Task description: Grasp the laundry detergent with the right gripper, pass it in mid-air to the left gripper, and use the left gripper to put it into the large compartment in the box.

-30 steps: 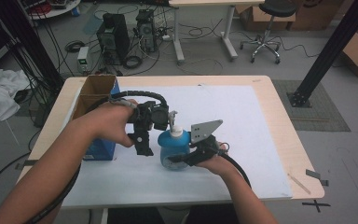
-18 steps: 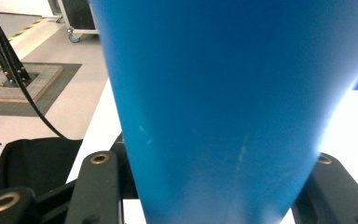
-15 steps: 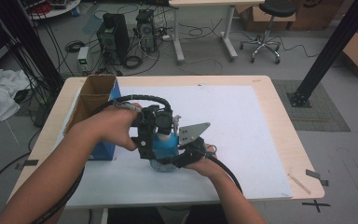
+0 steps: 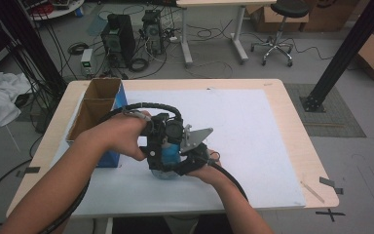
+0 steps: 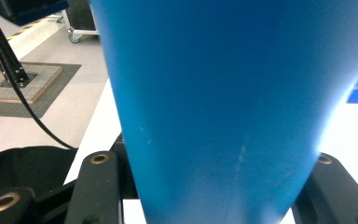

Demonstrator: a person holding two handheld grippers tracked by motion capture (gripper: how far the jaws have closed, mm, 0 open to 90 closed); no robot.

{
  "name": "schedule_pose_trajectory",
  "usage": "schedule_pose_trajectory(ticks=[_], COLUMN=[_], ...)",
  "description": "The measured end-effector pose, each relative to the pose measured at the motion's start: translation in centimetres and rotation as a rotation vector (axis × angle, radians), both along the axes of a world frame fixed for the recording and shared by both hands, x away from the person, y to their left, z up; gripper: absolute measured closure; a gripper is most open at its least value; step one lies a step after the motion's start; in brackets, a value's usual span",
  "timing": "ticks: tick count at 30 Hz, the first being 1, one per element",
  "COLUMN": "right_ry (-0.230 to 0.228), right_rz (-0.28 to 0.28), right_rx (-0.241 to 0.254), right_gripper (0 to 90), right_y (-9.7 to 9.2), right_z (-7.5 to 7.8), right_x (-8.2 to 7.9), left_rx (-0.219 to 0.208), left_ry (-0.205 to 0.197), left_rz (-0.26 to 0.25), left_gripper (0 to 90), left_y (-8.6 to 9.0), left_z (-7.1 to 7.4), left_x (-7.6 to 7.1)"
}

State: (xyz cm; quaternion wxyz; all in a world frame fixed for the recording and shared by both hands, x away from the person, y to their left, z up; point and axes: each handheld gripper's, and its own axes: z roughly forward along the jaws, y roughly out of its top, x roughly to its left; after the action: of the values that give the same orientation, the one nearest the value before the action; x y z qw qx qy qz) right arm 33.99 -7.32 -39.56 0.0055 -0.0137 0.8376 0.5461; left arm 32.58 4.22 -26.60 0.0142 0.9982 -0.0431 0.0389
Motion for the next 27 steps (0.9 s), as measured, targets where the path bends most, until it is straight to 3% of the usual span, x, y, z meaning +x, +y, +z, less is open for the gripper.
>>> schedule_pose_trajectory(ticks=[12,18,27], right_ry=[-0.018,-0.007,-0.019], right_rz=[-0.01,-0.009,-0.012], right_rx=[-0.001,-0.005,-0.007], right_gripper=[46.3,46.2,46.3], right_y=[0.1,0.21,0.34], right_z=[0.01,-0.02,-0.07], right_x=[0.03,-0.04,-0.05], left_rx=[0.006,0.001,0.009], left_ry=[-0.015,0.006,-0.003], left_rz=[-0.001,0.0,0.002], left_gripper=[7.2,15.5,16.5], left_y=[-0.08,0.13,0.09], left_z=[-0.08,0.32,0.17], left_x=[-0.14,-0.13,-0.27])
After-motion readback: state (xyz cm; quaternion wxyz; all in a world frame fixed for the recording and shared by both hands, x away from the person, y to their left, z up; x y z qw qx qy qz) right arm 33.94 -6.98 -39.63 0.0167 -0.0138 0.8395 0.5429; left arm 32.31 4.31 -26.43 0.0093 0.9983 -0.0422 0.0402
